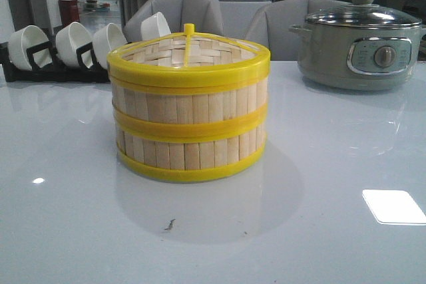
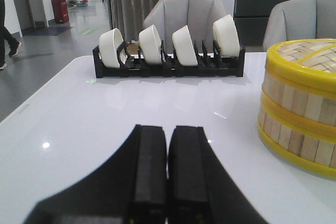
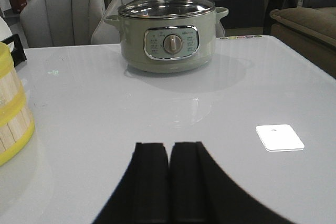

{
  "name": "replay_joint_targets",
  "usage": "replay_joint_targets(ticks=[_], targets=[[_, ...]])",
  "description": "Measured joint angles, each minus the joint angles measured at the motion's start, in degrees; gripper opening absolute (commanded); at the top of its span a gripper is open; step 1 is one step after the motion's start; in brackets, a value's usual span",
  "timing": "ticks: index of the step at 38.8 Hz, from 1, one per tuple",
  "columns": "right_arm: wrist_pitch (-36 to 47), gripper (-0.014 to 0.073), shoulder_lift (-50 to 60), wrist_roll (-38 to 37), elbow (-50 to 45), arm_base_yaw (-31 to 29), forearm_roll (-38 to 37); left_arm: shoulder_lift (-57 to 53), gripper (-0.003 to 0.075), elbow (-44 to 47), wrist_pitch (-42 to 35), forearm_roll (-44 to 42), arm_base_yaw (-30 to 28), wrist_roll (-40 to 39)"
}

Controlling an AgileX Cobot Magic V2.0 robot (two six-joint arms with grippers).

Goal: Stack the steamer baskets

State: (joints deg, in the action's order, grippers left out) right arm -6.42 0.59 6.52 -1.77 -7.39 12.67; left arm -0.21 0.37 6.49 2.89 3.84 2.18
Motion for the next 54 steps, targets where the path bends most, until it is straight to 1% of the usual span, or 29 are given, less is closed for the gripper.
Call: replay_joint_targets(ticks=[8, 12, 16, 54], targets=[[0.86, 0.0065, 0.0, -0.84, 0.0, 0.0, -0.42, 0.0, 0.0086, 0.0, 0.0, 0.0, 0.0, 0.0], [1.59, 0.0065, 0.0, -4.81, 0.0, 0.0, -5.12, 0.0, 0.0086, 0.0, 0.0, 0.0, 0.0, 0.0], [1.9, 0.0065, 0.0, -7.35, 0.0, 0.0, -7.49, 0.0, 0.0086, 0.0, 0.0, 0.0, 0.0, 0.0], [2.17, 0.0065, 0.0, -7.93, 0.0, 0.0, -7.81, 0.0, 0.0086, 0.0, 0.0, 0.0, 0.0, 0.0]])
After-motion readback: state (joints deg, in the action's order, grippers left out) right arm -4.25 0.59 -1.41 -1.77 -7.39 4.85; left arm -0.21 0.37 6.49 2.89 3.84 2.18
